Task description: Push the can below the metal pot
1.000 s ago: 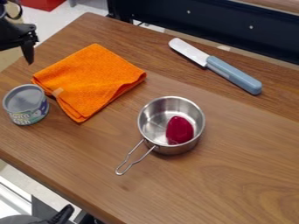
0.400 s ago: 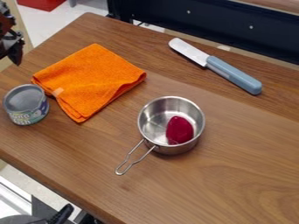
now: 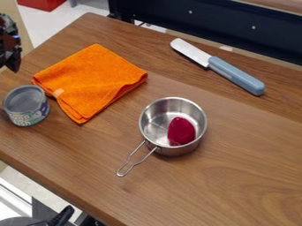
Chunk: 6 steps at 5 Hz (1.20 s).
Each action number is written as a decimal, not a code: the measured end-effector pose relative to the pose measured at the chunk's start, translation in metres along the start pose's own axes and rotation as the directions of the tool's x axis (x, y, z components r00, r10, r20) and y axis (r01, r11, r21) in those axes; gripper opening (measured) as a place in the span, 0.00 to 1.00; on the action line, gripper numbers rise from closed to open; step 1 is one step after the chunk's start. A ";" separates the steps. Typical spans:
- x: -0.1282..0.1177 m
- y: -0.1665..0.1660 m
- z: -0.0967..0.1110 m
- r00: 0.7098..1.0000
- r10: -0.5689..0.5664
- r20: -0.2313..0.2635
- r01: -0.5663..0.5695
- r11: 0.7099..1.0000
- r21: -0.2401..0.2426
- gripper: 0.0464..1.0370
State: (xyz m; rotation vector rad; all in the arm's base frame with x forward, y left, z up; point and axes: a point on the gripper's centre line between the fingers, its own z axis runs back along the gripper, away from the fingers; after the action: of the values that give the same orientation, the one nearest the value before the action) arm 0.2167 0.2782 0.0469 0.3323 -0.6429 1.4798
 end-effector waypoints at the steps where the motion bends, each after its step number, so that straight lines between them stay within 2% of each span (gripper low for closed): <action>1: -0.010 0.004 -0.002 0.996 -0.055 -0.070 0.058 0.998 0.029 0.96; 2: -0.030 0.008 0.000 0.972 -0.075 -0.221 0.079 0.997 0.007 0.96; 3: -0.043 0.007 0.003 0.949 -0.068 -0.307 0.068 0.998 -0.012 0.96; 4: -0.061 0.014 0.006 0.927 -0.089 -0.365 0.090 0.996 -0.015 0.96; 5: -0.071 0.019 0.028 0.917 -0.121 -0.381 0.114 0.993 -0.041 0.96; 6: -0.092 0.022 0.036 0.910 -0.131 -0.394 0.138 0.990 -0.011 0.96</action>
State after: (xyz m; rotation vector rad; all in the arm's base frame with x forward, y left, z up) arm 0.1909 0.1849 0.0176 0.0815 -0.2765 1.3674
